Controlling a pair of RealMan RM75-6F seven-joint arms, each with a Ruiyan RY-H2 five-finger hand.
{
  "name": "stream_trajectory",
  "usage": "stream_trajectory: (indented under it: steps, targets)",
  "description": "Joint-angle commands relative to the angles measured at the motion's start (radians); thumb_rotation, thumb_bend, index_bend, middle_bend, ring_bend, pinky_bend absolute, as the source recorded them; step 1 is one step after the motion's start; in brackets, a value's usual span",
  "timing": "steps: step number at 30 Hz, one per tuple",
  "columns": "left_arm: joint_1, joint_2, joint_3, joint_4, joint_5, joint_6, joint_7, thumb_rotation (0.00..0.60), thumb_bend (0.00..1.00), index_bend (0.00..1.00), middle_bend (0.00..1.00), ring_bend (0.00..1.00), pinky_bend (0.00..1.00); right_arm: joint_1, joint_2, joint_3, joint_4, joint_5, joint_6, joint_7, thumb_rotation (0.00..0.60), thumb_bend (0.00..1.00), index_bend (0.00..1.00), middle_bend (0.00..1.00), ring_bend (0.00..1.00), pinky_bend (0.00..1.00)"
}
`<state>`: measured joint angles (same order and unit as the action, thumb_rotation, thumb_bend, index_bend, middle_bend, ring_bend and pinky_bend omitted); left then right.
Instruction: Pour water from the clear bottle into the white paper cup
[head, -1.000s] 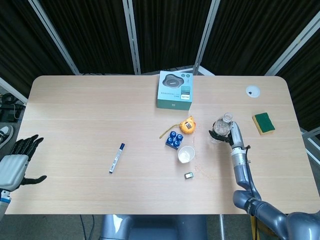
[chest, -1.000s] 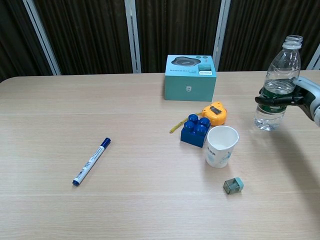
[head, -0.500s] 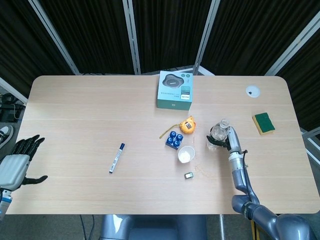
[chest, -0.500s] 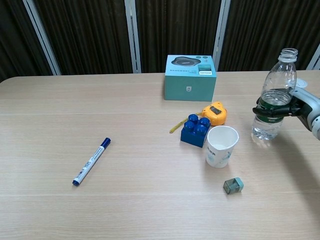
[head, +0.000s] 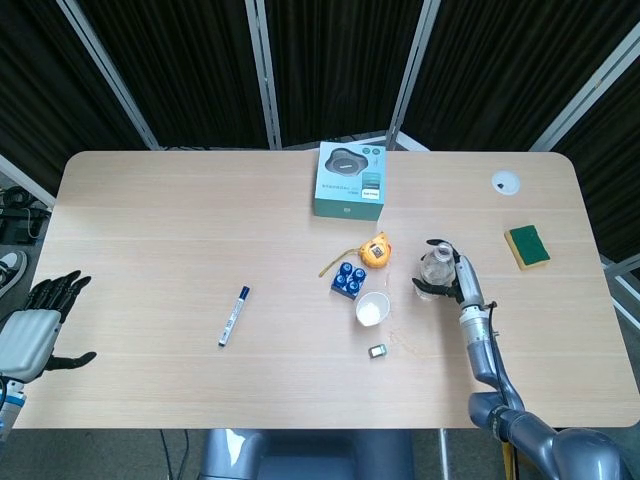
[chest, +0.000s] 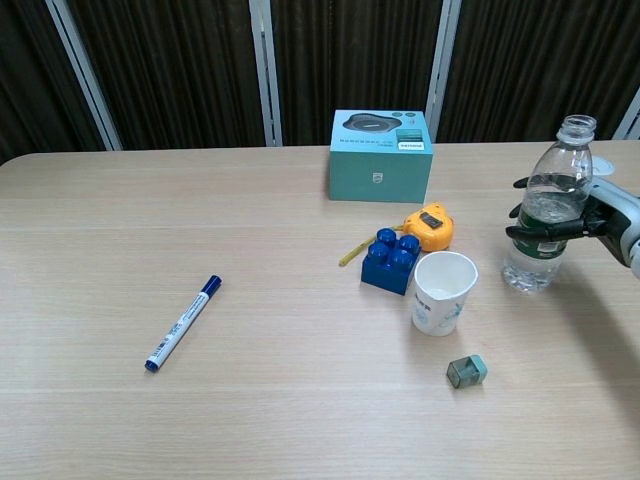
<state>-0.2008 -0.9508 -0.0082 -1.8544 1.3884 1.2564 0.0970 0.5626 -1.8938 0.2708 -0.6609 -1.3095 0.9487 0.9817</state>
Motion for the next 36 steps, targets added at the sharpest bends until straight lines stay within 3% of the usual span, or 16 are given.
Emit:
stream_trajectory:
  steps: [1, 5, 7, 10, 14, 19, 30, 36]
  targets:
    - [0.0, 0.001, 0.0, 0.0, 0.002, 0.001, -0.001, 0.6, 0.0, 0.0, 0.0, 0.0, 0.0, -0.003, 0.001, -0.003, 0.0, -0.008, 0.01, 0.014, 0.6, 0.0, 0.21, 0.37, 0.34, 0.25]
    - [0.001, 0.003, 0.002, -0.002, 0.005, 0.002, -0.005, 0.6, 0.0, 0.0, 0.0, 0.0, 0.0, -0.005, 0.004, -0.006, 0.002, -0.012, 0.015, 0.023, 0.6, 0.0, 0.14, 0.29, 0.26, 0.17]
    - [0.002, 0.004, 0.002, -0.003, 0.009, 0.005, -0.007, 0.6, 0.0, 0.0, 0.0, 0.0, 0.0, -0.007, 0.012, -0.015, -0.004, -0.021, 0.011, 0.034, 0.6, 0.0, 0.04, 0.14, 0.11, 0.06]
    - [0.003, 0.006, 0.004, -0.004, 0.015, 0.007, -0.01, 0.6, 0.0, 0.0, 0.0, 0.0, 0.0, -0.006, 0.052, -0.064, -0.028, -0.066, -0.022, 0.057, 0.6, 0.0, 0.0, 0.0, 0.0, 0.0]
    - [0.006, 0.01, 0.011, -0.008, 0.033, 0.012, -0.01, 0.6, 0.0, 0.0, 0.0, 0.0, 0.0, -0.004, 0.111, -0.105, -0.064, -0.102, -0.057, 0.059, 0.6, 0.0, 0.0, 0.0, 0.0, 0.0]
    - [0.014, 0.021, 0.02, -0.017, 0.067, 0.03, -0.029, 0.6, 0.0, 0.0, 0.0, 0.0, 0.0, -0.017, 0.177, -0.122, -0.122, -0.107, -0.054, -0.028, 0.6, 0.0, 0.0, 0.0, 0.0, 0.0]
    - [0.044, 0.059, 0.044, -0.033, 0.156, 0.09, -0.089, 0.6, 0.0, 0.0, 0.0, 0.0, 0.0, -0.082, 0.353, -0.177, -0.305, -0.139, 0.042, -0.332, 0.6, 0.0, 0.0, 0.0, 0.0, 0.0]
    - [0.061, 0.075, 0.051, -0.032, 0.189, 0.128, -0.112, 0.6, 0.0, 0.0, 0.0, 0.0, 0.0, -0.168, 0.465, -0.195, -0.424, -0.114, 0.145, -0.554, 0.6, 0.0, 0.0, 0.0, 0.0, 0.0]
